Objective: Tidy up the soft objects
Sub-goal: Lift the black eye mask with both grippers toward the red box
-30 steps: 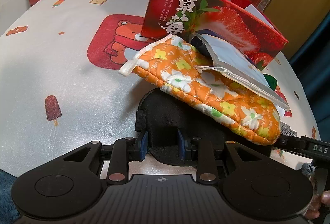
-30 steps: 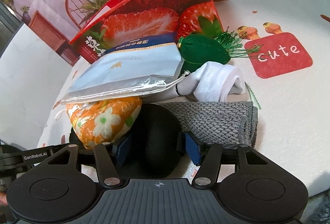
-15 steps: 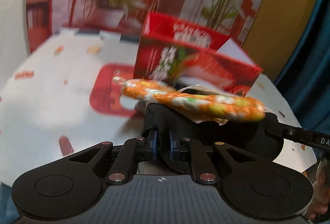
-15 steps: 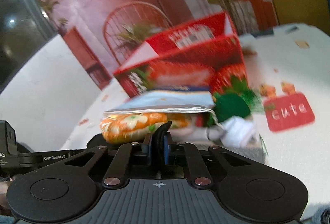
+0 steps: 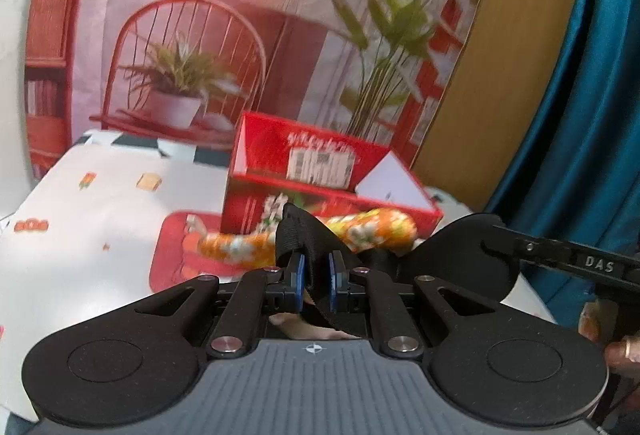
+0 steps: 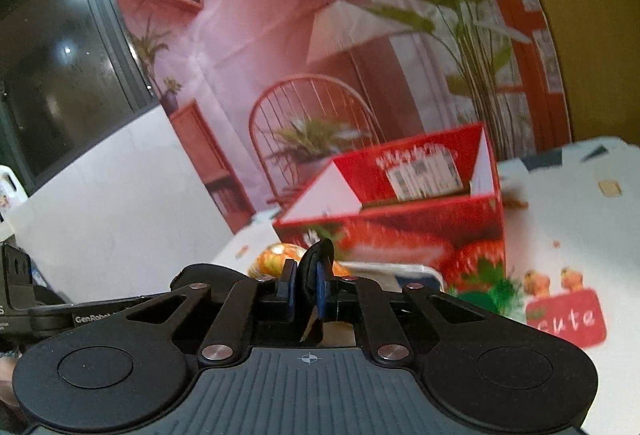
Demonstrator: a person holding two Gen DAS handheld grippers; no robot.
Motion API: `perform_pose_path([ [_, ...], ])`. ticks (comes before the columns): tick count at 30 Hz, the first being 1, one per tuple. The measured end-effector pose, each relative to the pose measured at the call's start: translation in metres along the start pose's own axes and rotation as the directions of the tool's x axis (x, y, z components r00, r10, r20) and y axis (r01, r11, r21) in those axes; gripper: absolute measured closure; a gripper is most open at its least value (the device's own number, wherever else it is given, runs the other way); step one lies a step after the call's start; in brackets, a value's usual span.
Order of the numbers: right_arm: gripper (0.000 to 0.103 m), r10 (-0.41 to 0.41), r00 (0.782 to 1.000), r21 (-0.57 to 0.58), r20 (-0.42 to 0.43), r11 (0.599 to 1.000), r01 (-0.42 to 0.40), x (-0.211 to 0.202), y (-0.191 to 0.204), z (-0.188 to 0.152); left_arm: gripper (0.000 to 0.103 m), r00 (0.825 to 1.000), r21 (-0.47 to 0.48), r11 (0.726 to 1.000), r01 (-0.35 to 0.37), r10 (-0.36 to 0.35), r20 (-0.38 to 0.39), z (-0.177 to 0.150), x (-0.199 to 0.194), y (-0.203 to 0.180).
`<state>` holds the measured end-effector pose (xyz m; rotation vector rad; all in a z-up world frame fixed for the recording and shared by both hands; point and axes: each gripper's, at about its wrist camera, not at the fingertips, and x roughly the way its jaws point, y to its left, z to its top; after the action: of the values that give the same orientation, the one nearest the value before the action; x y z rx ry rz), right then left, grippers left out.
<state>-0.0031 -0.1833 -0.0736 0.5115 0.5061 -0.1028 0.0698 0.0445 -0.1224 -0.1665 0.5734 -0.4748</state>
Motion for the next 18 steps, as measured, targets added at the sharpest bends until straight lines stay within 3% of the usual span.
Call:
perform_pose_path([
  [11,0.094,0.04,0.996,-0.043,0.083,0.998,-0.037,-0.011,0.014,0.038,0.091,0.99,0.056,0.998,0.02,-0.027,0.138,0.035,-0.035,-0.023],
  [18,0.094,0.021,0.994,-0.097,0.105,0.995,-0.011,0.001,0.012,0.061,0.091,0.981,0.115,0.993,-0.012,-0.01,0.191,0.064,-0.013,-0.039],
])
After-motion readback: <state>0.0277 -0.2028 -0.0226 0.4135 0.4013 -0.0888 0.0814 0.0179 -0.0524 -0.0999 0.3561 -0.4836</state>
